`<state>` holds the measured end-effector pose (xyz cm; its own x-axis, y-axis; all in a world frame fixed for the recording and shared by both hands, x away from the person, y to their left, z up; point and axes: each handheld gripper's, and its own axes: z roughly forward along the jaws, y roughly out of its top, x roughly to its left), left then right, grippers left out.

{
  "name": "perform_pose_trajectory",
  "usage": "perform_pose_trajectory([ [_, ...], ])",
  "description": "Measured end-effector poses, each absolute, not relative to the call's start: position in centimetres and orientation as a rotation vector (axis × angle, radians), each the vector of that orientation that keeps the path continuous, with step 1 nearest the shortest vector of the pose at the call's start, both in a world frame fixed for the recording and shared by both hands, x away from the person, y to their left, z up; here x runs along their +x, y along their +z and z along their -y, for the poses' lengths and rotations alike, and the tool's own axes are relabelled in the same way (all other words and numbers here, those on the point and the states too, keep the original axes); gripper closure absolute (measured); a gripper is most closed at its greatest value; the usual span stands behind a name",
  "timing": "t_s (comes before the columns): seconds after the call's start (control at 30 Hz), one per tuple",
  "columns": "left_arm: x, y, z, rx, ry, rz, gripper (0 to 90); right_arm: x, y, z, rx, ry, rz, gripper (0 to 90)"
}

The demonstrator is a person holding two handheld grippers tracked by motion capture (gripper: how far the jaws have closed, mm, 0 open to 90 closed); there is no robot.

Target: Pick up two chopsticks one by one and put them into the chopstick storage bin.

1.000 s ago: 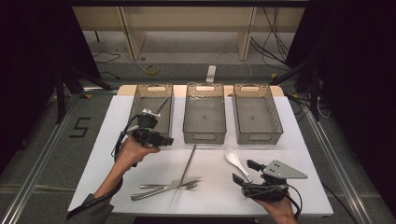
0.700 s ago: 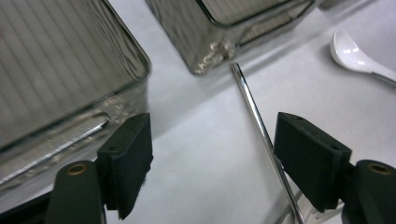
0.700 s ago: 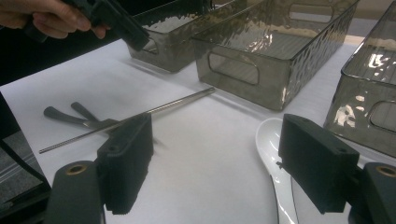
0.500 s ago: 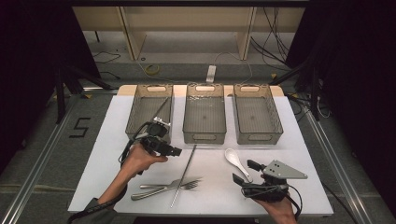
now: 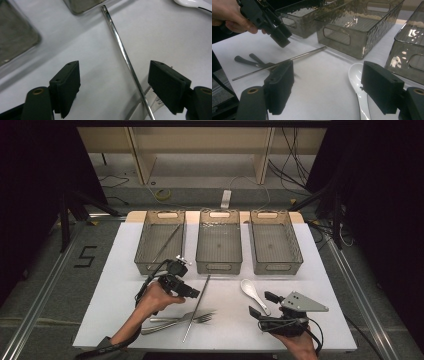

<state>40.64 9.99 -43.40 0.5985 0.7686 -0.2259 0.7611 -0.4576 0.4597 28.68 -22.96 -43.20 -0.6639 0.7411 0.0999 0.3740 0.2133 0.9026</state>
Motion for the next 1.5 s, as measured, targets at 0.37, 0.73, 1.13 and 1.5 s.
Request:
perform_pose_trajectory([
  [0.37, 40.0, -44.6, -8.6, 2.408, 0.007, -1.163, 29.7, 28.7, -43.2, 23.0, 1.035, 1.432, -2.14, 27.3],
  [0.73, 40.1, -45.5, -8.2, 2.419, -0.028, -1.16, 46.0, 28.7, -43.2, 22.9, 1.037, 1.429, -2.143, 27.5],
  [1.13, 39.9, -46.4, -7.6, 2.475, -0.044, -1.113, 59.8, 28.7, -43.2, 22.9, 1.037, 1.428, -2.145, 27.6],
  [1.5, 39.7, -46.5, -7.3, 2.511, 0.03, -1.094, 72.2, 28.7, -43.2, 22.9, 1.035, 1.424, -2.145, 27.6],
])
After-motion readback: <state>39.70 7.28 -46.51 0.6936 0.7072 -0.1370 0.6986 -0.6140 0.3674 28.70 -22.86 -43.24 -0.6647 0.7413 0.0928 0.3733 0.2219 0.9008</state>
